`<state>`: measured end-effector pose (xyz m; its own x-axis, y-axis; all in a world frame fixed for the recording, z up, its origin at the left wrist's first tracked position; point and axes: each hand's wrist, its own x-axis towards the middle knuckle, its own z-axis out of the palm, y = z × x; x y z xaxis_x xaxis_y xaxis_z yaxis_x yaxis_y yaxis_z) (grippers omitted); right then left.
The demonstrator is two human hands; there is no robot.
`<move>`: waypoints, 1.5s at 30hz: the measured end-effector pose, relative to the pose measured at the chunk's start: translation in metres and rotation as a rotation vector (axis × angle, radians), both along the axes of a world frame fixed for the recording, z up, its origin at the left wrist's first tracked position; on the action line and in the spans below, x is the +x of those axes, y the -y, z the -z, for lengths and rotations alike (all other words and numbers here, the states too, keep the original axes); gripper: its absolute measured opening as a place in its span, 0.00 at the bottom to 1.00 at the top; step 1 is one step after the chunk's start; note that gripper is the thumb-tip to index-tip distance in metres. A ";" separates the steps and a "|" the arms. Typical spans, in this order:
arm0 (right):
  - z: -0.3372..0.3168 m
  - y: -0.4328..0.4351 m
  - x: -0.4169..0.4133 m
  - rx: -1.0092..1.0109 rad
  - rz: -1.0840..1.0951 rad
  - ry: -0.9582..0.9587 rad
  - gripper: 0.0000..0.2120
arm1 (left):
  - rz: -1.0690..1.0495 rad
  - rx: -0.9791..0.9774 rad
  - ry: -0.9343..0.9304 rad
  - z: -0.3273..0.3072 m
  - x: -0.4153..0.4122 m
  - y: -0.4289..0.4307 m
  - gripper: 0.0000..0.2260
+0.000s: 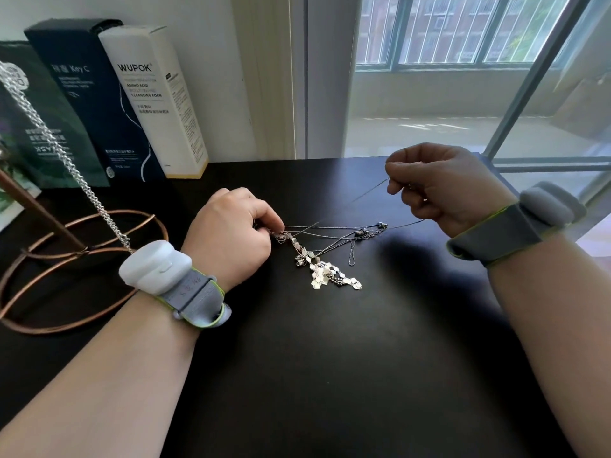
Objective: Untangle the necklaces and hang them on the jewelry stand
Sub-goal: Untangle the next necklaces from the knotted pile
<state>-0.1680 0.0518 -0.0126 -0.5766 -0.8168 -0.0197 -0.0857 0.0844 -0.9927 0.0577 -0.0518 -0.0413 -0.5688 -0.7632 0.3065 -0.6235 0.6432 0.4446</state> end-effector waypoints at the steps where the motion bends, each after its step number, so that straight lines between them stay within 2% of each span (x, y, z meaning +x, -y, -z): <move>1: -0.001 0.000 -0.001 0.004 -0.001 0.011 0.03 | -0.004 -0.005 0.002 0.000 0.001 0.001 0.11; 6: 0.003 0.001 0.003 0.026 -0.044 0.093 0.07 | 0.031 -0.027 -0.011 0.000 -0.001 -0.003 0.11; 8: 0.002 0.001 0.005 0.008 -0.070 0.155 0.08 | 0.061 -0.020 -0.092 -0.002 -0.003 -0.008 0.10; 11: -0.004 0.000 0.007 -0.044 -0.133 0.344 0.09 | 0.140 0.041 -0.205 -0.008 -0.013 -0.023 0.04; 16: -0.010 -0.001 0.009 -0.085 -0.211 0.548 0.10 | 0.288 0.059 -0.054 -0.004 -0.040 -0.045 0.14; 23: -0.012 -0.004 0.002 -0.122 -0.207 0.624 0.10 | 0.338 -0.051 -0.010 -0.002 -0.028 -0.040 0.06; 27: -0.011 -0.005 0.001 -0.096 -0.192 0.601 0.10 | 0.374 -0.065 0.027 -0.008 -0.013 -0.037 0.10; 33: -0.008 -0.003 0.002 -0.018 -0.164 0.498 0.10 | 0.354 -0.047 0.063 -0.011 -0.001 -0.035 0.13; 36: -0.005 -0.003 0.003 0.018 -0.117 0.360 0.09 | 0.333 -0.013 0.065 -0.010 0.002 -0.034 0.12; 42: -0.002 -0.004 0.009 0.164 -0.077 -0.204 0.06 | 0.283 0.033 -0.102 0.000 0.005 -0.034 0.13; 45: -0.003 -0.003 0.015 0.246 -0.124 -0.493 0.05 | 0.255 0.060 -0.135 -0.001 0.006 -0.033 0.09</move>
